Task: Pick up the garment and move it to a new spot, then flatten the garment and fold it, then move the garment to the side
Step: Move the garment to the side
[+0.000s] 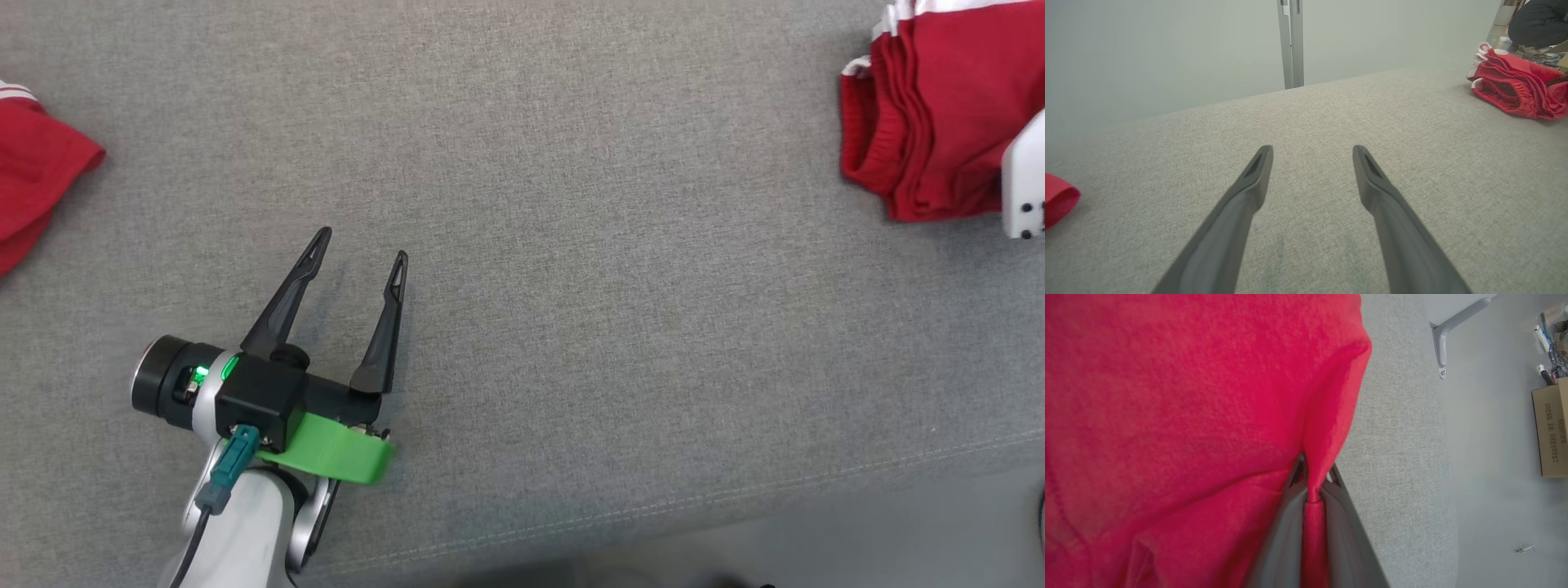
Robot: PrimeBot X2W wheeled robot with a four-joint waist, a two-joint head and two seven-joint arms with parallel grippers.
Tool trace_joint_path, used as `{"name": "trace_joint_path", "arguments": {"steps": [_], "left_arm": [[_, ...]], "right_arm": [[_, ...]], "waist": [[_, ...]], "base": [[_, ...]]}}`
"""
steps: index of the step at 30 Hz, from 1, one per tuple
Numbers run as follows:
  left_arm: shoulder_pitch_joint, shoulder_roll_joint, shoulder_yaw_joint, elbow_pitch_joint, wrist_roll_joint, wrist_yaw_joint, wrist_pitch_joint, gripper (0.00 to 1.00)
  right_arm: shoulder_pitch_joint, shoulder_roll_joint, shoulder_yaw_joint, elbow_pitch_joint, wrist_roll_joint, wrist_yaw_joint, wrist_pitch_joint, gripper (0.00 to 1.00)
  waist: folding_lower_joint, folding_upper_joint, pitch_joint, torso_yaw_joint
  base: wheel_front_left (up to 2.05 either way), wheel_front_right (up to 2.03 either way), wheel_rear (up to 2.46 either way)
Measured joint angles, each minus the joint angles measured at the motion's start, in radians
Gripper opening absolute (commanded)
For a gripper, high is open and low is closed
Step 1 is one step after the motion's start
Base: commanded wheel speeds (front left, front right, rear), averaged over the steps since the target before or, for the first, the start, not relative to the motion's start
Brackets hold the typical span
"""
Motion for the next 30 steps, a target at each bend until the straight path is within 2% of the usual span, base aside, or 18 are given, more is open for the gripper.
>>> {"name": "trace_joint_path", "arguments": {"steps": [8,11,16,17,18,21,24,30], "left_arm": [[-0.012,0.02,-0.024,-0.036,0.002,-0.003,0.024,1.0],[-0.015,0.026,-0.036,-0.049,0.007,-0.006,0.035,1.0],[-0.019,0.031,-0.051,-0.057,0.008,-0.008,0.039,1.0],[-0.019,0.031,-0.051,-0.058,0.008,-0.008,0.039,1.0],[-0.019,0.032,-0.051,-0.057,0.008,-0.008,0.039,1.0],[-0.019,0.028,-0.054,-0.051,0.004,-0.004,0.035,1.0],[-0.02,0.008,-0.045,-0.035,-0.019,0.01,0.021,1.0],[-0.019,-0.023,-0.007,0.033,-0.073,0.043,0.026,1.0]], "right_arm": [[-0.026,-0.096,-0.01,-0.011,-0.022,0.0,-0.07,0.0],[-0.028,-0.128,-0.024,-0.011,-0.065,0.0,-0.1,0.0],[-0.027,-0.165,-0.097,0.024,-0.101,0.0,-0.119,0.0],[-0.025,-0.165,-0.109,0.028,-0.113,0.0,-0.12,0.47],[-0.021,-0.164,-0.125,0.029,-0.128,0.0,-0.129,1.0],[-0.013,-0.15,-0.179,0.026,-0.159,0.0,-0.165,1.0],[0.003,-0.108,-0.235,0.007,-0.167,0.0,-0.236,1.0],[0.063,-0.037,-0.242,-0.023,-0.129,0.0,-0.376,1.0]], "waist": [[0.0,0.0,0.05,-0.003],[0.0,0.0,0.063,0.009],[0.0,0.0,0.077,0.037],[0.0,0.0,0.08,0.042],[0.0,0.0,0.082,0.046],[0.0,0.0,0.083,0.058],[0.0,0.0,0.069,0.065],[0.0,0.0,0.011,0.078]], "base": [[0.0,0.0,0.0],[0.0,0.0,0.0],[0.0,0.0,0.0],[0.0,0.0,0.0],[0.0,0.0,0.0],[0.0,0.0,0.0],[0.0,0.0,0.0],[0.0,0.0,0.0]]}}
